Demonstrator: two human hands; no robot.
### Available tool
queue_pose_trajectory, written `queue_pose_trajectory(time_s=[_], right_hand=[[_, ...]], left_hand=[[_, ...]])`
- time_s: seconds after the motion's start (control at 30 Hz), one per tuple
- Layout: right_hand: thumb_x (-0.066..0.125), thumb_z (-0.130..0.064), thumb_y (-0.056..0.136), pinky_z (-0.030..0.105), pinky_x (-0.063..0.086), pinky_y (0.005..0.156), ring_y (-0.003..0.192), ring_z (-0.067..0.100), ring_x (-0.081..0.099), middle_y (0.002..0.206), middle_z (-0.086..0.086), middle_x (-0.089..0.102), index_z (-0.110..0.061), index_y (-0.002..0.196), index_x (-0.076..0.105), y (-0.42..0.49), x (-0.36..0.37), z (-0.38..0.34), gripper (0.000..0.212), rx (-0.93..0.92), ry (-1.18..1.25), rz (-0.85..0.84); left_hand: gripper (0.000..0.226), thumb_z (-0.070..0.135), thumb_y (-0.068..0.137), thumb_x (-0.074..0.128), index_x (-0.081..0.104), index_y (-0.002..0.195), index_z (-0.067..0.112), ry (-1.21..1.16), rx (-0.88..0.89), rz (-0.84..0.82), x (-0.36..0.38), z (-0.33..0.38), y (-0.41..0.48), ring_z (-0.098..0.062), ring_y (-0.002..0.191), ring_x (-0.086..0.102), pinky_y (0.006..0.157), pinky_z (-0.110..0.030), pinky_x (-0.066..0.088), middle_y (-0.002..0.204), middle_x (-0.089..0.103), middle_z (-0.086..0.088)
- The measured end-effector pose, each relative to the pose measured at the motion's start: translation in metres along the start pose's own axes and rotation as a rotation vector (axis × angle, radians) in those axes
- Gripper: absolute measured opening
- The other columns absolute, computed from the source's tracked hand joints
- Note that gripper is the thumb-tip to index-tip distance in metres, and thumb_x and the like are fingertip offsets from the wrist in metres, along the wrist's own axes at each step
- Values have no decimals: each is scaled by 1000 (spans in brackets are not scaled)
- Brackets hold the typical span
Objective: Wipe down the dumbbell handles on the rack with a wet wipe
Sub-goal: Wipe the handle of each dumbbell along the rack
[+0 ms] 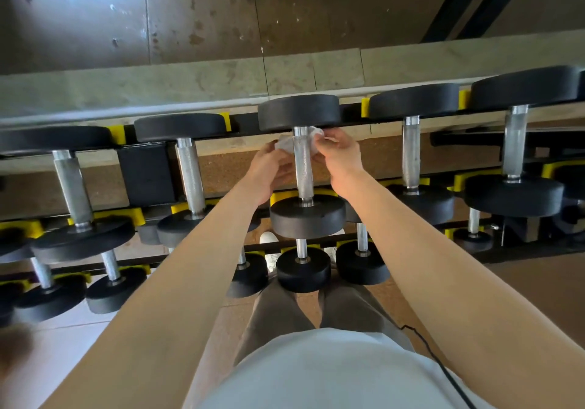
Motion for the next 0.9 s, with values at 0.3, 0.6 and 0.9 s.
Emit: queue_pose_trajectory(time_s=[0.3,0.6,0.9], right_hand=[[68,-12,93,42,57,94,101,26,71,110,10,73,-13,113,70,2,11,4,21,170,262,-43],[65,-11,94,33,57,94,102,19,72,115,7,72,-20,111,65,-4,-21,13,20,262,658,58],[59,-6,97,39,57,94,92,24,75,106,12,74,-15,100,67,-12,-11,21,13,312,504,64]], left_hand=[[14,9,91,71,70,104,6,-508,136,152,-9,13,-21,-21,100,73,86,-30,60,113,74,-14],[10,7,97,63,68,97,15,-390,69,146,21,14,-23,-22,92,73,89,-39,60,96,75,-5],[4,10,95,67,68,98,12,-196,166,252,-7,-10,-37,-19,101,73,93,-36,59,112,73,-10]])
Point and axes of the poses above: each hand's wrist, its own y-axis towards the middle knuckle, its own x-axis out of the palm, z = x × y, the point moved 4 cm from there along y, towards the middle knuckle
